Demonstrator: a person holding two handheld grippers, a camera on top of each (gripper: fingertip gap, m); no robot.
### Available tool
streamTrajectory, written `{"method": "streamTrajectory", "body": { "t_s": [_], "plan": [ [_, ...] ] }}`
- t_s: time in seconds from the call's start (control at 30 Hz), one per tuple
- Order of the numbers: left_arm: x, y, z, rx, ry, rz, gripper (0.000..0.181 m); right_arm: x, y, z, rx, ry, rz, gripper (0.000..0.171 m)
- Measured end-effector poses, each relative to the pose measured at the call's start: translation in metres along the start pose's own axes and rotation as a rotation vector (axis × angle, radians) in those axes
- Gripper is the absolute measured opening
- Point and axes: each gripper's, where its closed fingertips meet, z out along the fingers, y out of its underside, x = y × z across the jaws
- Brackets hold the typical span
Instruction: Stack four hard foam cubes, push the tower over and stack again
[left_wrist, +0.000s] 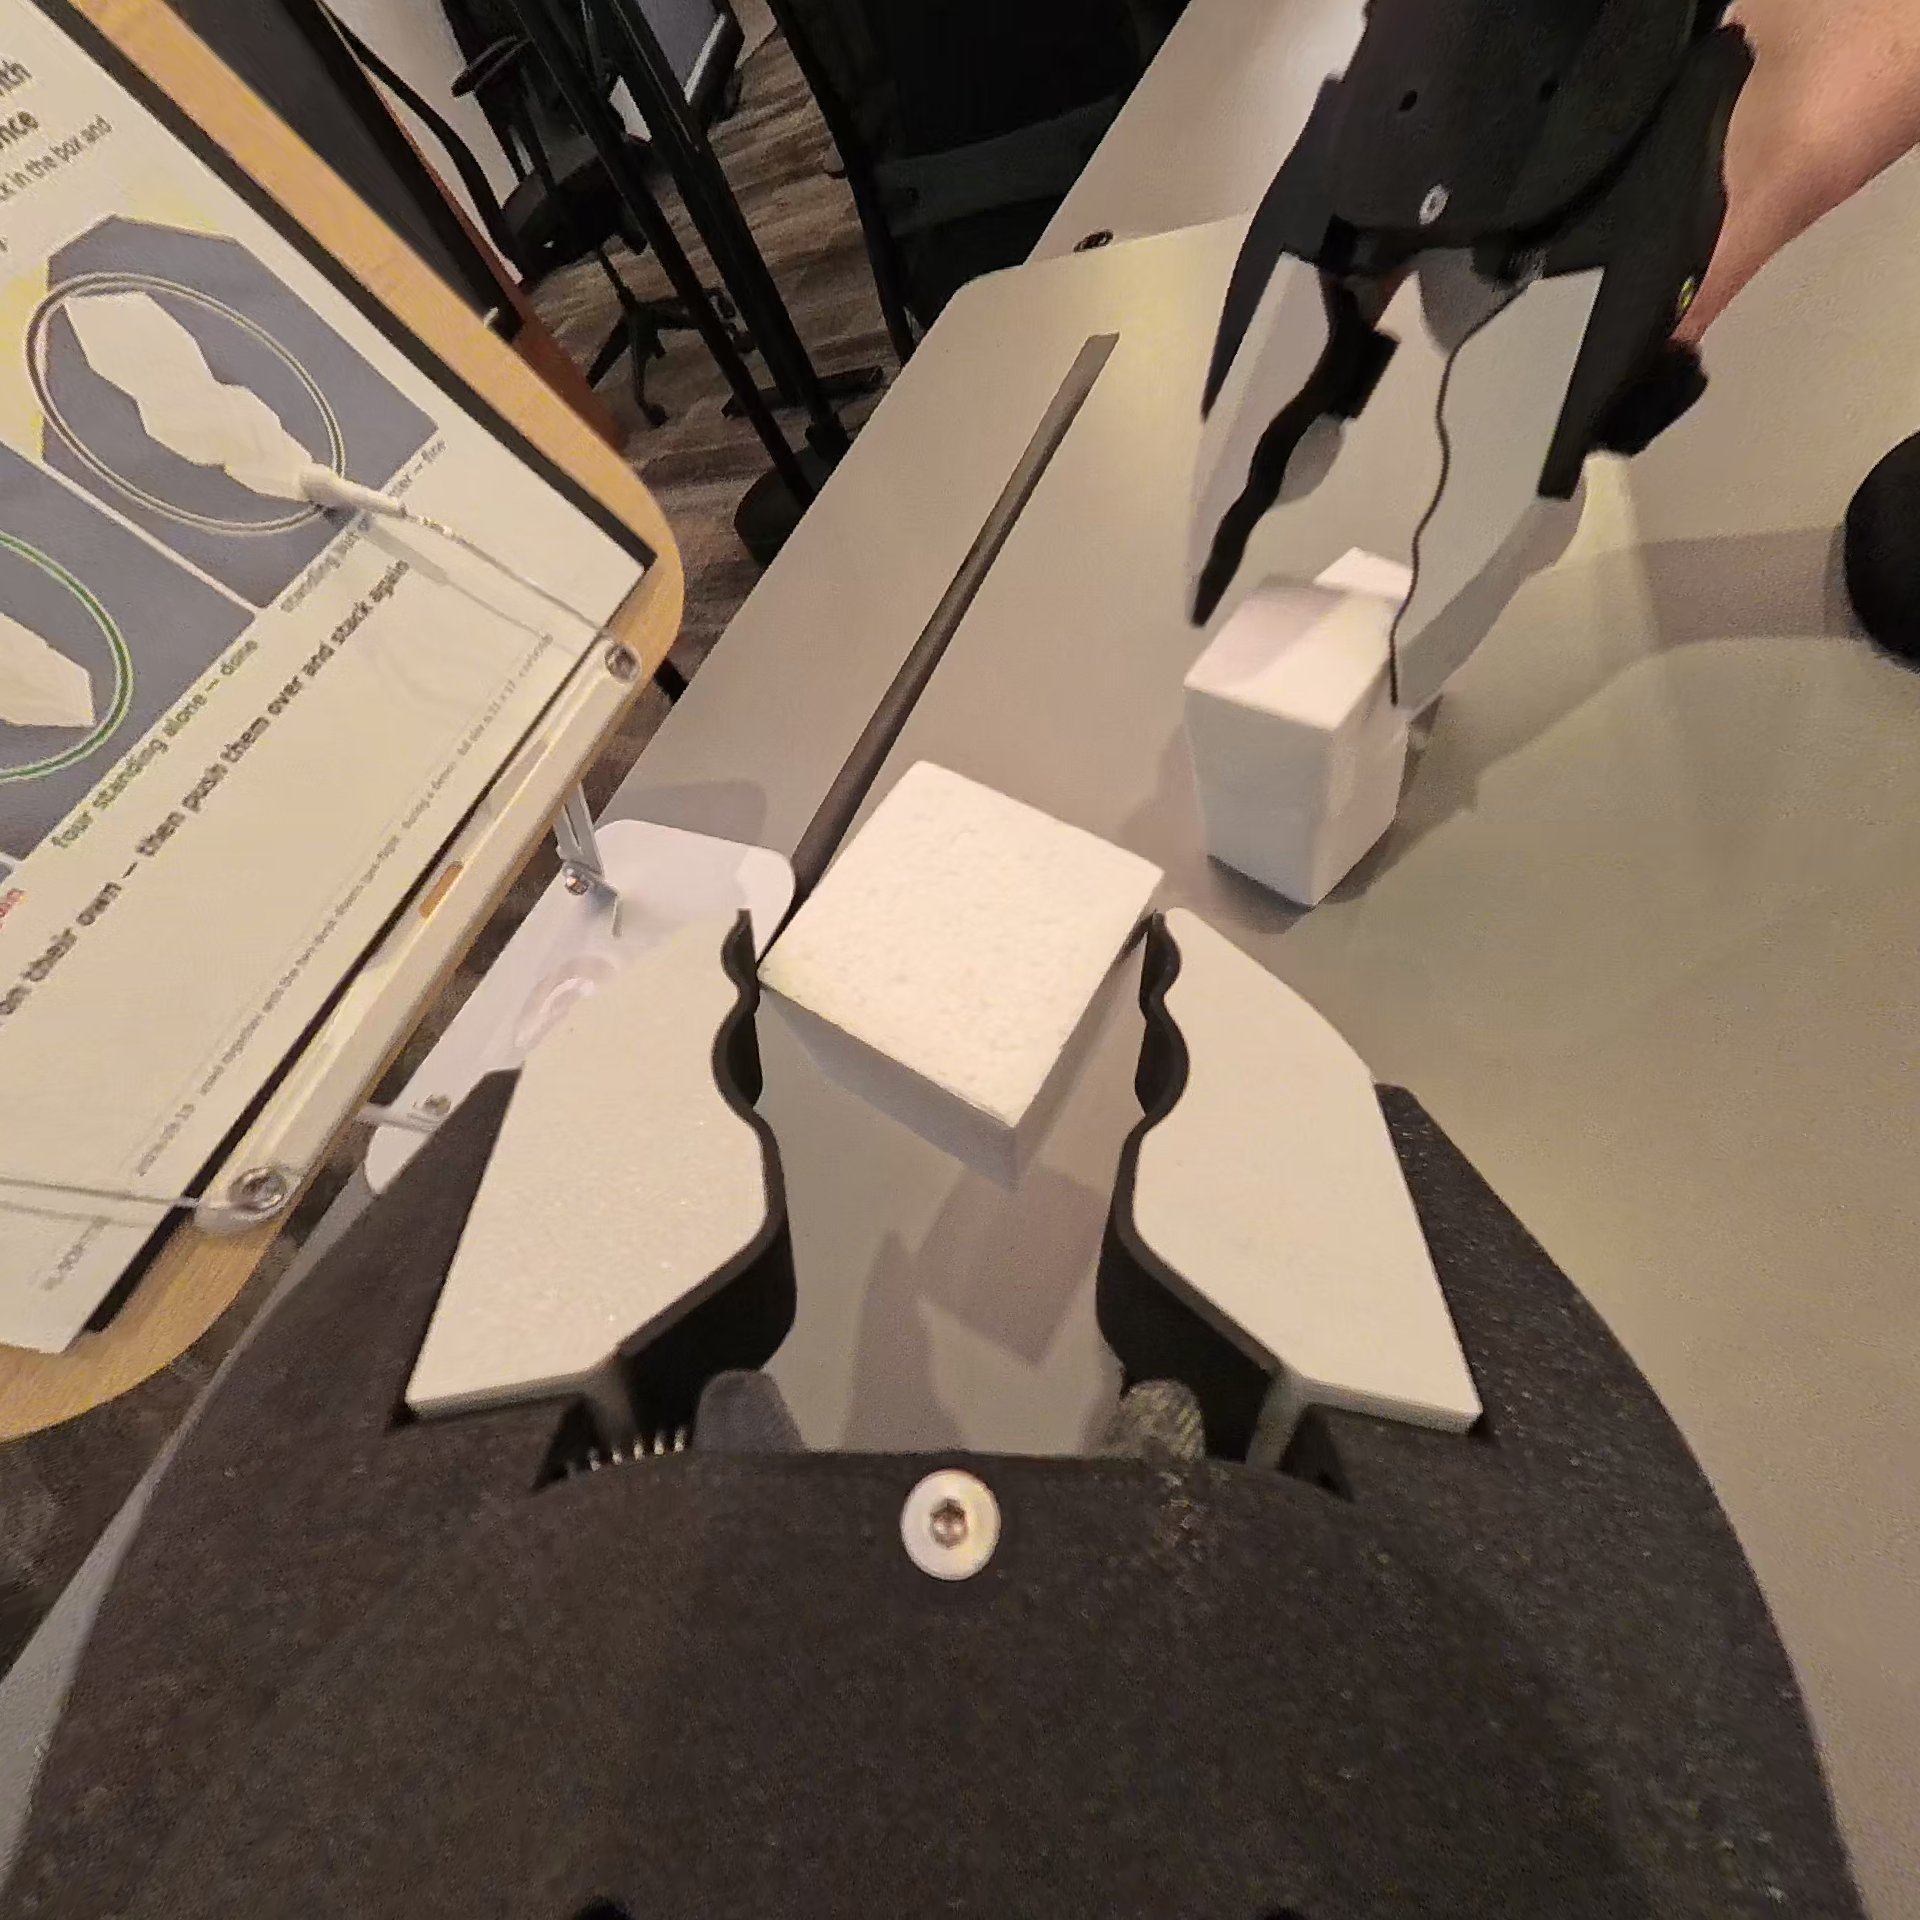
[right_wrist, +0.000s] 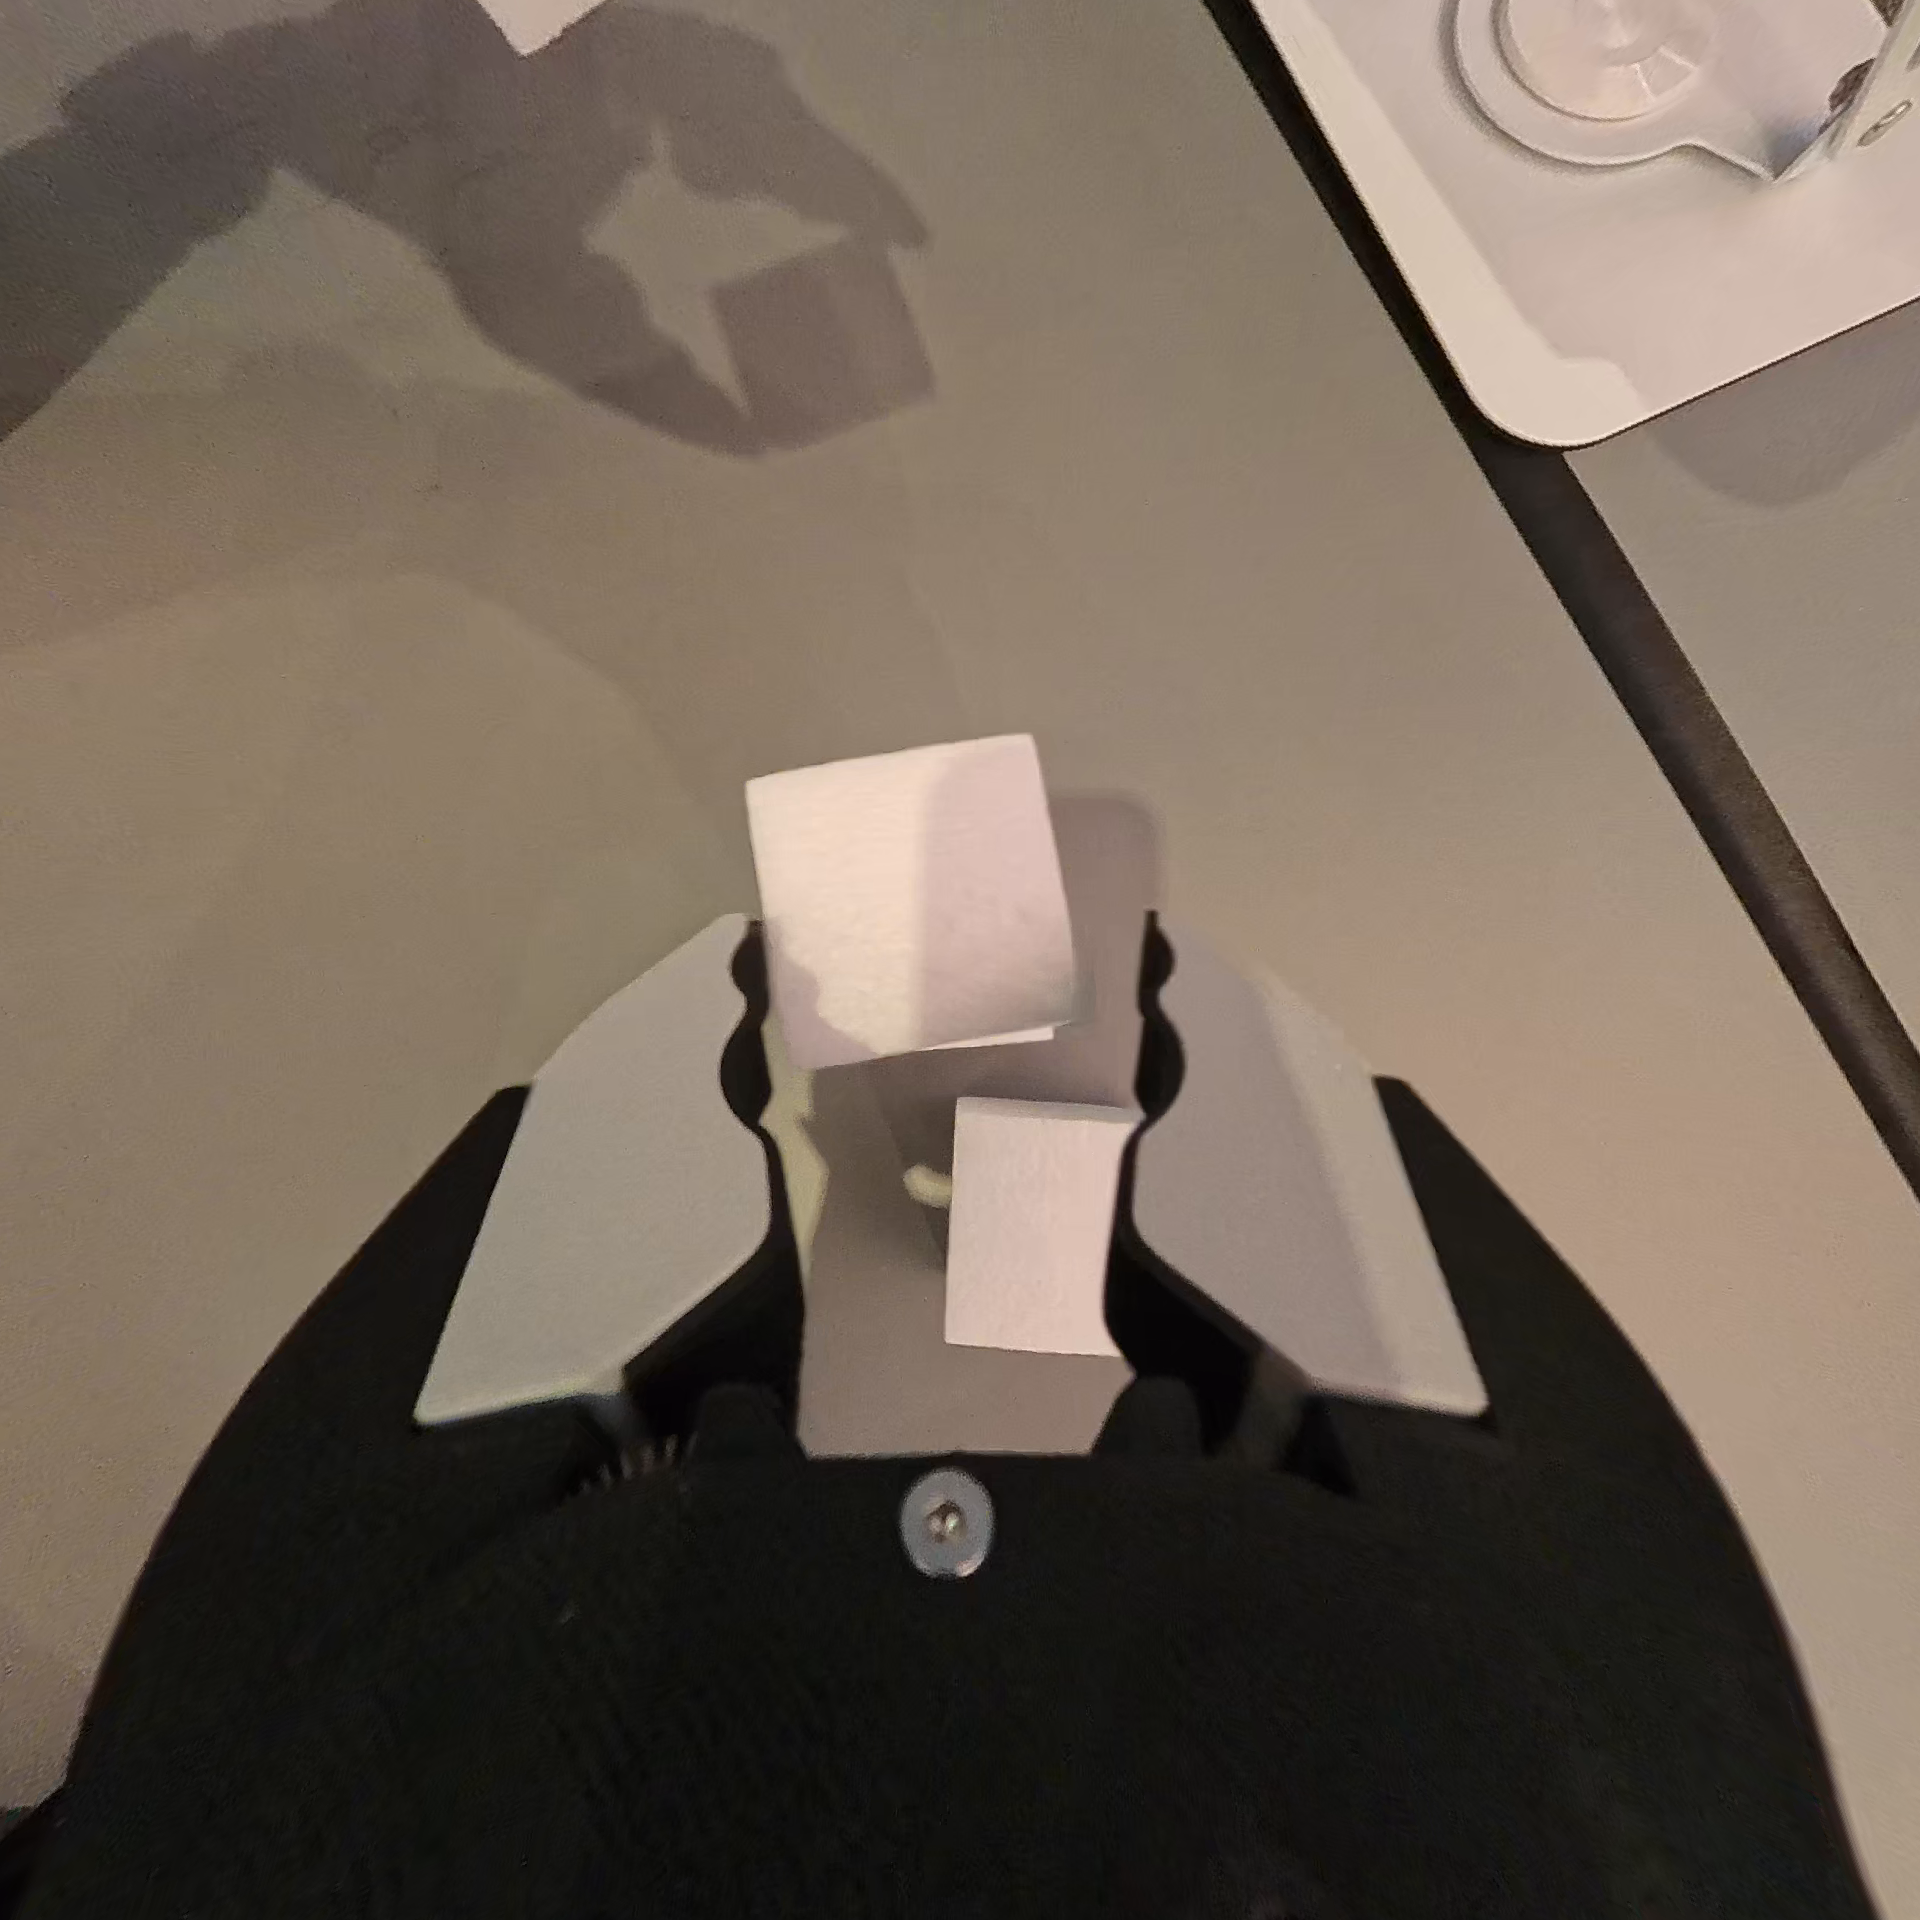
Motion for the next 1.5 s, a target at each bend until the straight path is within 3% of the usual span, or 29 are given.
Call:
{"method": "streamTrajectory", "body": {
  "t_s": [0.1, 0.27, 0.5, 1.13, 1.23, 1.5],
  "plan": [
    [0.011, -0.027, 0.011, 0.098, 0.050, -0.079, 0.071, -0.003, -0.005, -0.012, 0.046, -0.025, -0.018, 0.079],
    [0.042, -0.068, 0.049, 0.207, 0.174, -0.324, 0.071, 0.007, 0.014, -0.055, 0.097, -0.016, -0.019, 0.078],
    [0.080, -0.056, 0.096, 0.066, 0.227, -0.273, 0.071, 0.034, 0.049, -0.087, 0.157, -0.007, 0.131, 0.077],
    [0.084, -0.052, 0.116, 0.017, 0.222, -0.185, 0.071, 0.039, 0.077, -0.047, 0.014, -0.063, 0.167, 0.079],
    [0.086, -0.051, 0.116, 0.011, 0.237, -0.203, 0.086, 0.042, 0.074, -0.039, 0.023, -0.056, 0.170, 0.084],
    [0.054, -0.070, 0.065, 0.116, 0.191, -0.248, 0.088, 0.036, 0.082, -0.010, -0.073, -0.034, 0.051, 0.085]
  ]
}}
